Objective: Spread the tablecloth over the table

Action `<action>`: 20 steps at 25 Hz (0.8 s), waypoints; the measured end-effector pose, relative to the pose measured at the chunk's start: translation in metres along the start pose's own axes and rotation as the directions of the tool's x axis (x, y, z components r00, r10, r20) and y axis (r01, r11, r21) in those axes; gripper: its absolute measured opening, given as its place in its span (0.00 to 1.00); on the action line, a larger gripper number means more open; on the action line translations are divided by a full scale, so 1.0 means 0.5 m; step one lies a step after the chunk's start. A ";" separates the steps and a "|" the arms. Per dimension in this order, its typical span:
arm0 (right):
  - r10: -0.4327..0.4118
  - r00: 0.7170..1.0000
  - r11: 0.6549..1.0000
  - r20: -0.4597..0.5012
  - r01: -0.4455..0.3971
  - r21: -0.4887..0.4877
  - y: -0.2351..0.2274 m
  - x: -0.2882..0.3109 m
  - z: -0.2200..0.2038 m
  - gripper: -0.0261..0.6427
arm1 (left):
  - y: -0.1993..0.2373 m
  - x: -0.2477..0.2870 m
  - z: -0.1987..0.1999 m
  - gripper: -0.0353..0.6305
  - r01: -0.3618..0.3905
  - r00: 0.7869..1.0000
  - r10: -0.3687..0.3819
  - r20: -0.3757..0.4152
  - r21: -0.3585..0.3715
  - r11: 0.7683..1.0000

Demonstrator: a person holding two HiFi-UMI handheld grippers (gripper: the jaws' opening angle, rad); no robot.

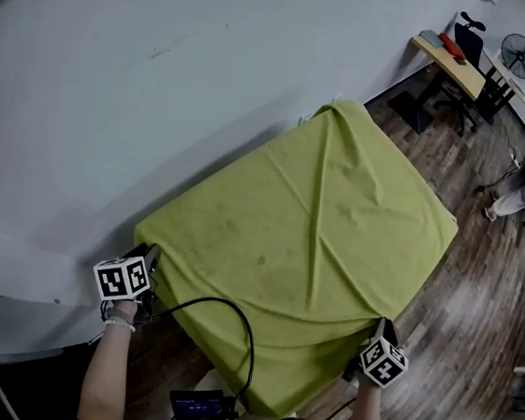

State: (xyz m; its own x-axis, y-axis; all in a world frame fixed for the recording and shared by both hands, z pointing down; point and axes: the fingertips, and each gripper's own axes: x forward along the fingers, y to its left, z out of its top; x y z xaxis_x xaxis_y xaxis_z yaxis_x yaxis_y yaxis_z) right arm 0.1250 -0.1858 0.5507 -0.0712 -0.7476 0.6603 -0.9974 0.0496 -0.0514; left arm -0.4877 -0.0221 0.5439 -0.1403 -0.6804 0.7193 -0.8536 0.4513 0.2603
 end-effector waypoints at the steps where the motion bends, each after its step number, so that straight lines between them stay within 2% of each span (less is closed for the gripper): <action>1: 0.001 1.000 1.000 -0.001 -0.001 0.009 0.001 0.003 0.003 0.15 | 0.003 -0.003 0.001 0.25 -0.004 1.000 0.004 0.011 -0.001 1.000; 4: 0.020 1.000 0.999 -0.008 -0.020 0.044 0.002 -0.002 -0.001 0.15 | 0.001 -0.016 -0.005 0.10 0.000 0.999 -0.001 0.035 0.014 1.000; 5: 0.026 1.000 0.998 -0.015 -0.025 0.050 0.002 -0.008 -0.004 0.15 | 0.000 -0.022 -0.010 0.08 0.003 0.999 -0.004 0.037 0.020 1.000; 14: 0.091 0.996 0.996 -0.024 -0.091 0.009 0.039 -0.080 -0.033 0.15 | 0.034 -0.069 -0.054 0.08 0.016 0.998 -0.015 0.057 -0.027 1.000; 16: 0.124 0.992 0.992 -0.008 -0.124 -0.010 0.054 -0.096 -0.027 0.15 | 0.027 -0.084 -0.051 0.08 0.012 0.997 -0.011 0.074 -0.018 1.000; 20: 0.201 0.977 0.978 0.064 -0.196 -0.078 0.076 -0.137 0.020 0.14 | -0.017 -0.147 -0.046 0.09 0.054 0.988 -0.052 0.147 -0.008 0.999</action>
State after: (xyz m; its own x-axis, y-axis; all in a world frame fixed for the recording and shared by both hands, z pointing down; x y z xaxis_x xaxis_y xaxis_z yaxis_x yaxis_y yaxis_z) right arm 0.0923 -0.1391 0.4962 -0.2697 -0.7633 0.5871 -0.9615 0.2465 -0.1213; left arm -0.4587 0.0371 0.5036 -0.1679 -0.7806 0.6021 -0.8558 0.4185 0.3040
